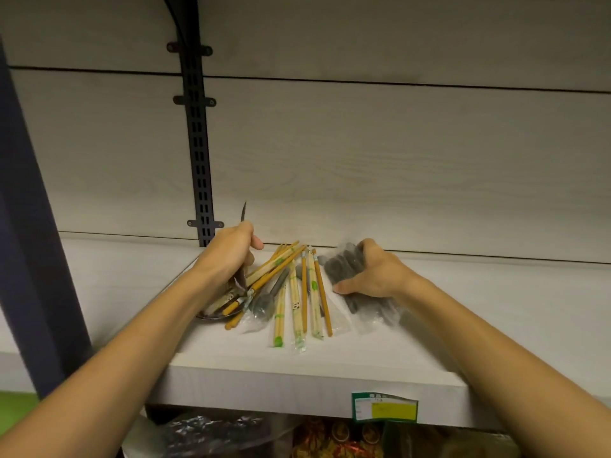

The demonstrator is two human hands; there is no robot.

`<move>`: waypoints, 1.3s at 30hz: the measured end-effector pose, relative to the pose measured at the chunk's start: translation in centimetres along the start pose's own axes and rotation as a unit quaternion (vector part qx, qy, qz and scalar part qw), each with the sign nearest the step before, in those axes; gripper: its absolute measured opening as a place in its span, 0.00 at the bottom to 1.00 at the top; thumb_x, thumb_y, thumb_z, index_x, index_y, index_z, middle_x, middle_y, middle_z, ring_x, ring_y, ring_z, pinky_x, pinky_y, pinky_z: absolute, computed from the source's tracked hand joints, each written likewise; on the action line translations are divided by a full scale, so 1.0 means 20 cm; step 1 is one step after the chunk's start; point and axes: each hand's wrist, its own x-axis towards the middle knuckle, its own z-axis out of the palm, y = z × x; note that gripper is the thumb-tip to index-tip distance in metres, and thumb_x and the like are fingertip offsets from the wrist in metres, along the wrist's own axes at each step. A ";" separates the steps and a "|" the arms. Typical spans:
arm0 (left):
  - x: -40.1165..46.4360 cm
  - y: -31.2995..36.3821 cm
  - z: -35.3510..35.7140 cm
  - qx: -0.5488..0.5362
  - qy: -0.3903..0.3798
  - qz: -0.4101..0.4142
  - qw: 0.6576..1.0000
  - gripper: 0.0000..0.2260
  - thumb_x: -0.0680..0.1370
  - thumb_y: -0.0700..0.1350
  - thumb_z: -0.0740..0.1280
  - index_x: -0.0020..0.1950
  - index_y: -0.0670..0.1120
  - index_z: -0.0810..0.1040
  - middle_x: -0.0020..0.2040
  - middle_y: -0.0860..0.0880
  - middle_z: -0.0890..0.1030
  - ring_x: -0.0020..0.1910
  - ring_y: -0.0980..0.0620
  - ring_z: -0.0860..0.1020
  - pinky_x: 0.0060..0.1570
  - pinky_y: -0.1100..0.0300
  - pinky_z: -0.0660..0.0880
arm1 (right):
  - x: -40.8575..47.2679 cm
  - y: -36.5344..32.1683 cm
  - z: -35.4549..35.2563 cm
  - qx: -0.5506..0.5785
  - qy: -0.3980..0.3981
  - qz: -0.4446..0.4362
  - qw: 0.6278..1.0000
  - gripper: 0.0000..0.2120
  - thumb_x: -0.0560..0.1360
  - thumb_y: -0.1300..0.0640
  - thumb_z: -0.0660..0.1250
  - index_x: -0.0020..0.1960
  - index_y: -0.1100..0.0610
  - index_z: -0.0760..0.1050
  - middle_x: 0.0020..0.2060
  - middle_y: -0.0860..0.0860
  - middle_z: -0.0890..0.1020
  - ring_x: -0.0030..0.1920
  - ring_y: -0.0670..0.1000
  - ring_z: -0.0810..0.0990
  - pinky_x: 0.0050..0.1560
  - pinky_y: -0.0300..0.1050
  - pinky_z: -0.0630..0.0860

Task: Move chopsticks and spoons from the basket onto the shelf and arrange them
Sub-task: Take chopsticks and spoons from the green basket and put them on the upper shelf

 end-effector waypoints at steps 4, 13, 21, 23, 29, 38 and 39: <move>-0.01 -0.01 -0.07 0.100 -0.020 -0.020 0.995 0.07 0.79 0.44 0.63 0.52 0.42 0.77 0.36 0.46 0.74 0.33 0.50 0.72 0.33 0.57 0.67 | 0.01 0.00 -0.02 0.018 0.010 0.005 1.000 0.34 0.68 0.58 0.75 0.67 0.57 0.61 0.55 0.54 0.74 0.52 0.55 0.76 0.49 0.47 0.77; 0.04 -0.11 -0.15 0.283 -0.019 0.013 0.959 0.16 0.75 0.54 0.70 0.57 0.45 0.79 0.53 0.46 0.80 0.51 0.47 0.77 0.52 0.55 0.74 | 0.05 0.03 -0.08 0.187 0.088 0.003 0.978 0.34 0.67 0.65 0.73 0.69 0.53 0.62 0.52 0.56 0.78 0.53 0.58 0.79 0.55 0.54 0.79; 0.03 -0.12 -0.19 0.355 0.038 0.070 0.931 0.20 0.75 0.59 0.66 0.62 0.49 0.78 0.56 0.44 0.80 0.52 0.47 0.76 0.49 0.56 0.72 | 0.05 0.05 -0.07 0.155 0.108 -0.004 0.982 0.31 0.69 0.64 0.71 0.68 0.55 0.64 0.52 0.55 0.77 0.52 0.56 0.78 0.51 0.49 0.78; 0.03 -0.13 -0.19 0.369 0.055 0.098 0.923 0.17 0.76 0.57 0.67 0.59 0.50 0.79 0.50 0.46 0.80 0.49 0.48 0.77 0.46 0.57 0.72 | 0.05 0.04 -0.06 0.135 0.106 -0.014 0.985 0.30 0.70 0.63 0.71 0.68 0.56 0.63 0.52 0.55 0.77 0.50 0.55 0.78 0.43 0.45 0.75; 0.02 -0.14 -0.19 0.345 0.002 0.051 0.937 0.13 0.73 0.56 0.71 0.51 0.49 0.78 0.51 0.48 0.77 0.52 0.50 0.75 0.50 0.58 0.71 | 0.04 0.03 0.00 0.063 0.056 -0.055 0.995 0.39 0.69 0.50 0.76 0.72 0.56 0.59 0.62 0.54 0.74 0.55 0.54 0.75 0.50 0.44 0.72; 0.01 -0.16 -0.19 0.254 0.041 0.057 0.965 0.04 0.76 0.41 0.68 0.48 0.50 0.79 0.49 0.44 0.81 0.43 0.50 0.77 0.36 0.62 0.70 | 0.03 -0.01 0.01 -0.015 -0.007 -0.034 0.999 0.38 0.67 0.58 0.76 0.70 0.57 0.60 0.54 0.53 0.73 0.52 0.53 0.74 0.53 0.46 0.76; 0.01 -0.15 -0.19 0.256 0.037 0.069 0.963 0.06 0.77 0.40 0.66 0.46 0.51 0.79 0.49 0.44 0.80 0.43 0.50 0.77 0.36 0.61 0.70 | 0.03 -0.01 0.01 -0.015 -0.012 -0.031 0.999 0.37 0.66 0.58 0.76 0.69 0.57 0.61 0.54 0.53 0.73 0.52 0.53 0.75 0.52 0.46 0.76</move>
